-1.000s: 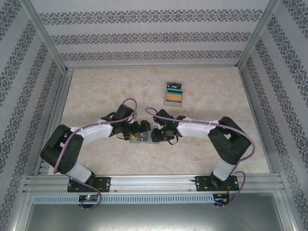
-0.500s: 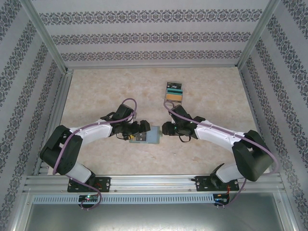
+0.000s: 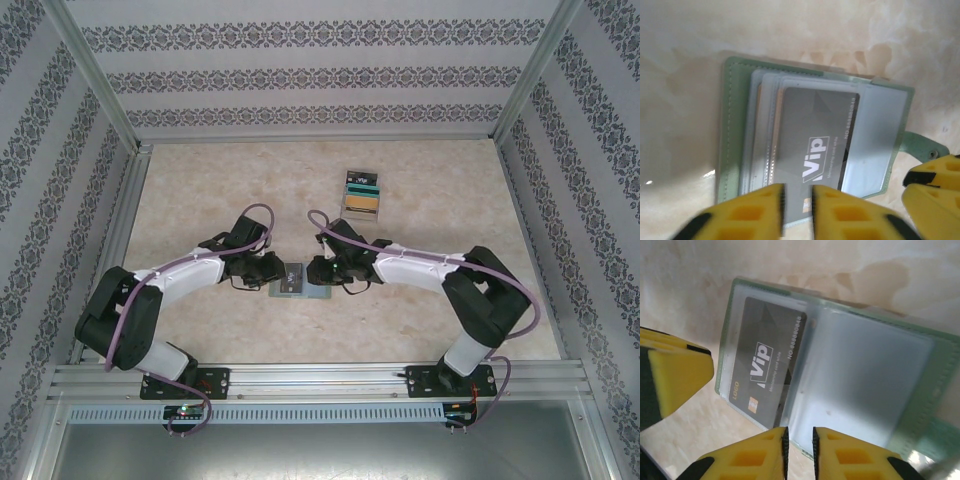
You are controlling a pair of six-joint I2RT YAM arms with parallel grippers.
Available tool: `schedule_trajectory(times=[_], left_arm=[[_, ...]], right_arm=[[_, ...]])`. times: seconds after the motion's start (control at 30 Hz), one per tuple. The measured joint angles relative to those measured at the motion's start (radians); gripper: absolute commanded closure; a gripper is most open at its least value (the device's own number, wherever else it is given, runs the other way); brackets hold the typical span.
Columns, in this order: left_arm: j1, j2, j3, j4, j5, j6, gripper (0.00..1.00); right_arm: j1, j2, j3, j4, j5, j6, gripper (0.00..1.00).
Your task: Take the credit cards out of the card holder
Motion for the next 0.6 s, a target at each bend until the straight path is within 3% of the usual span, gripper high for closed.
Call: schedule_trajectory(times=[0.6], left_arm=[[0.002, 0.078, 0.000, 0.016, 0.011, 0.012, 0.88]], right_arm=[[-0.023, 0.145, 0.011, 0.136, -0.153, 0.095, 0.79]])
